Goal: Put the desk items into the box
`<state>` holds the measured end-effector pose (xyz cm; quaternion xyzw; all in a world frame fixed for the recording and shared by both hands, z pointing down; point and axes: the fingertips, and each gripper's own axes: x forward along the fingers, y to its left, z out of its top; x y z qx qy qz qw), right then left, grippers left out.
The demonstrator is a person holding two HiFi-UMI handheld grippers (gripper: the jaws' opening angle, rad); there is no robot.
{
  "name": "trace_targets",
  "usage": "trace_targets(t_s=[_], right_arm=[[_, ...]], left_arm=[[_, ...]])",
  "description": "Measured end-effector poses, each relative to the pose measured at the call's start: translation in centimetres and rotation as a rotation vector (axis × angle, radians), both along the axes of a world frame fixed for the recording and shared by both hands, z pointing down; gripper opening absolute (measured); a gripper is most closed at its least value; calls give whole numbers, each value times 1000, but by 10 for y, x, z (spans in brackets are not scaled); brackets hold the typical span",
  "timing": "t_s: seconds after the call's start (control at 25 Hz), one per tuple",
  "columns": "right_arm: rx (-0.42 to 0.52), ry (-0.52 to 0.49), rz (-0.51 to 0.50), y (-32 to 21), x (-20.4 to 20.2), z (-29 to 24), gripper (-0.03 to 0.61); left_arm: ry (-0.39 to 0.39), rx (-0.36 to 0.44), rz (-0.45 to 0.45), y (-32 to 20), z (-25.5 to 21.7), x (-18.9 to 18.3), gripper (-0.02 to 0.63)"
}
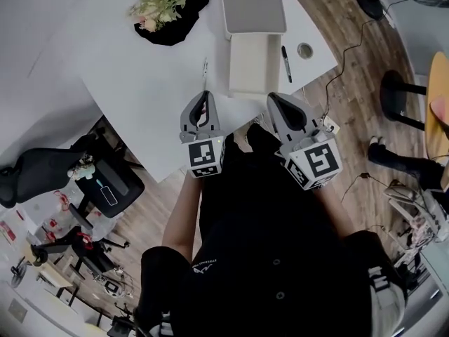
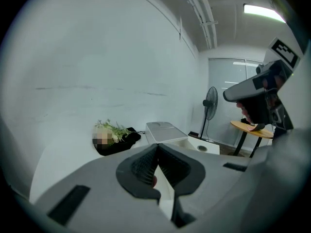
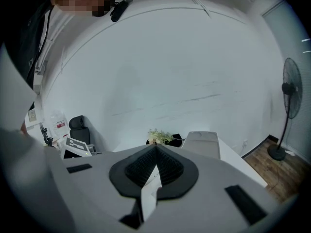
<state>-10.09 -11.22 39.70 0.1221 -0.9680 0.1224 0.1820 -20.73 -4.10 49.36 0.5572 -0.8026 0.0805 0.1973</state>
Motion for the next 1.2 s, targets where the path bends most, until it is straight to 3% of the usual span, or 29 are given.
trace_targets(t_s=[0.4,0.6,0.92,1.2], right_arm=[[-37,64,65,-4,-18,22,-2],[-71,97,99,-7,-20,39,-2],[-112,147,133,-13,-11,59,-2],[-113,157,174,-22,-3,60,-2]], left_arm=[[78,-168,103,-20,80,-18,11],[139,-254,94,-24,117,-28,58],[219,-409,65,-17,173,-35,74],[243,-471,65,-17,199,-34,74]])
